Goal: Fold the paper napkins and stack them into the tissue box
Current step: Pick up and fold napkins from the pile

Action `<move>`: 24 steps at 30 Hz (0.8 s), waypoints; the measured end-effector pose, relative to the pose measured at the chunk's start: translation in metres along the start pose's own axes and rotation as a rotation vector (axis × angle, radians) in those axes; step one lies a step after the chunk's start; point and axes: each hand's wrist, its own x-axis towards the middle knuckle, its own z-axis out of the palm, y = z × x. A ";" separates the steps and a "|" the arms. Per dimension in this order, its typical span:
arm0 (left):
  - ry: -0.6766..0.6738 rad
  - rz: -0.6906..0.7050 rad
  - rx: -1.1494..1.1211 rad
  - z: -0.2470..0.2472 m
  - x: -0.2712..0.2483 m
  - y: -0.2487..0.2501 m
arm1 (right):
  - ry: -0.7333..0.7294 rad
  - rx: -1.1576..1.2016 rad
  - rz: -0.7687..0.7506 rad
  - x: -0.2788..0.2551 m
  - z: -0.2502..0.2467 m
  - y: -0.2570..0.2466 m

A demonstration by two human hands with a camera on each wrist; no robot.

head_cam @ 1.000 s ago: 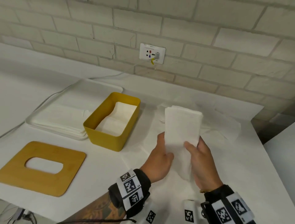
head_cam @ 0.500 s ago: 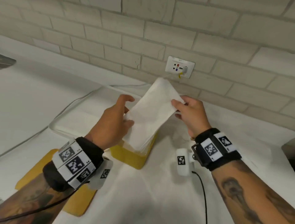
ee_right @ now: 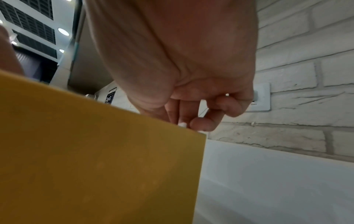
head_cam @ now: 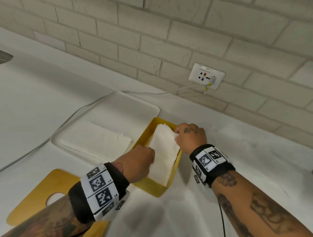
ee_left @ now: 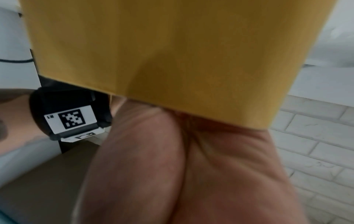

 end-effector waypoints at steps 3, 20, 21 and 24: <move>-0.029 -0.013 0.069 -0.001 0.002 0.002 | 0.015 -0.075 -0.003 0.000 0.003 -0.006; -0.105 0.047 0.161 0.019 -0.013 0.021 | -0.552 -0.223 -0.381 -0.026 -0.009 -0.038; -0.117 0.060 0.167 0.020 -0.014 0.021 | -0.534 -0.183 -0.380 -0.029 -0.012 -0.035; -0.013 0.140 0.070 0.021 -0.018 0.019 | -0.332 0.089 -0.347 -0.041 -0.028 -0.011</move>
